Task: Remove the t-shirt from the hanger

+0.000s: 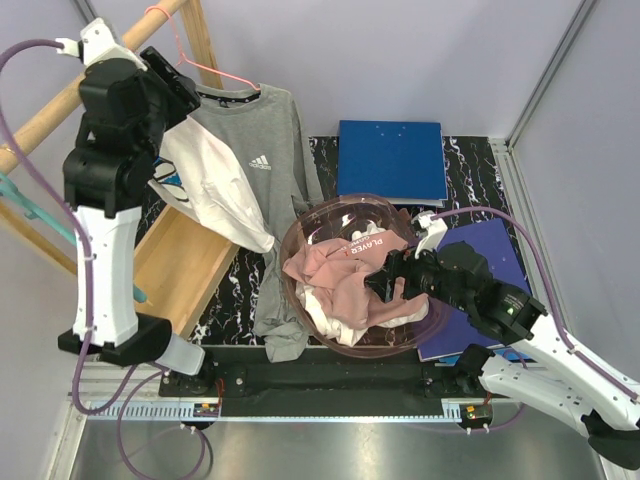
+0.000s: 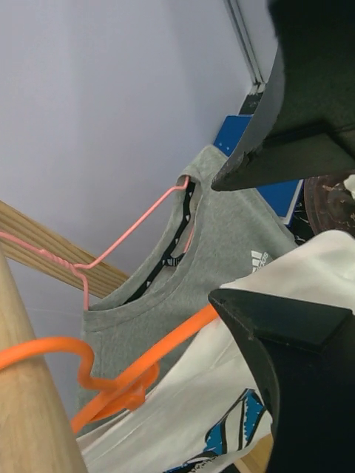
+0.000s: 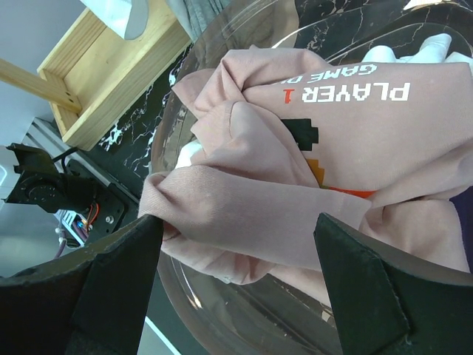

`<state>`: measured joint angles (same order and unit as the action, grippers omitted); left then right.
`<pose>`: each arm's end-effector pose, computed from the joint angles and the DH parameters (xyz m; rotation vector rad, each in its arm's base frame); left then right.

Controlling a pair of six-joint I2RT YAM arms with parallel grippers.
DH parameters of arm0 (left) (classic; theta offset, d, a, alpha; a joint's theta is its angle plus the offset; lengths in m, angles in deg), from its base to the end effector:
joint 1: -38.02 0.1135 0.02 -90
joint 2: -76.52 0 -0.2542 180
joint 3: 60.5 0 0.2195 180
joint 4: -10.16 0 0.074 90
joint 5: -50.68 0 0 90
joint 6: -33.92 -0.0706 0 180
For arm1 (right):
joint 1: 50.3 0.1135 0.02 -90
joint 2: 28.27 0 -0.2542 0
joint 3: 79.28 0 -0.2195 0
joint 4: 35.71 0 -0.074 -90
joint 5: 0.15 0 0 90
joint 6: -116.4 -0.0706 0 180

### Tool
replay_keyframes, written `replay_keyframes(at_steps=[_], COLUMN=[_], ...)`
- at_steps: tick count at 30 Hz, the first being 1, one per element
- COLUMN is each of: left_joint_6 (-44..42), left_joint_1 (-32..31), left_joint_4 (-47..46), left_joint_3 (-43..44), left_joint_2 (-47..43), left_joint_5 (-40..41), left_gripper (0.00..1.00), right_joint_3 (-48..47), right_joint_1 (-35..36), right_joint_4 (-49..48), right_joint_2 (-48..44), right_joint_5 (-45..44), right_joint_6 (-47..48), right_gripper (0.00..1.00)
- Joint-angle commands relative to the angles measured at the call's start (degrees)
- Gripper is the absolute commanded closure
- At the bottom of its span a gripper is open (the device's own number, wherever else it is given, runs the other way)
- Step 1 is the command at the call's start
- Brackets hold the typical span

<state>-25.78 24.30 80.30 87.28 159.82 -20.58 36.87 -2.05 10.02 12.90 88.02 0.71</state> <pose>0.2240 -0.0313 0.5502 -0.4834 1.6022 -0.3086 0.1110 0.1210 0.3089 -0.3822 2.0278 0.7943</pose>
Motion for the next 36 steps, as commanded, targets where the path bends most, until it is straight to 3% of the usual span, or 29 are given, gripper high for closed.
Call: replay_keyframes(at_steps=[1, 9, 18, 36], left_joint_6=[1.1, -0.4, -3.5, 2.2], left_joint_1=[0.9, 1.1, 1.5, 4.9], left_joint_4=[-2.9, -5.7, -9.3, -3.9], left_joint_3=[2.4, -1.2, -5.1, -3.9], left_joint_2=[3.2, 3.3, 0.0, 4.8], left_joint_5=[6.4, 13.1, 17.4, 14.0], left_gripper=[0.44, 0.49, 0.43, 0.45], right_joint_3=[-1.8, -1.4, -0.8, -0.5], right_joint_1=[-0.3, -0.3, -0.3, -0.3], right_joint_4=[1.1, 2.1, 2.0, 1.6], right_joint_2=[-1.2, -2.1, -1.8, -2.2], right_joint_5=[0.1, -0.5, -0.5, -0.5], right_joint_6=[0.5, 0.8, 0.7, 0.5], right_gripper=[0.09, 0.08, 0.08, 0.08])
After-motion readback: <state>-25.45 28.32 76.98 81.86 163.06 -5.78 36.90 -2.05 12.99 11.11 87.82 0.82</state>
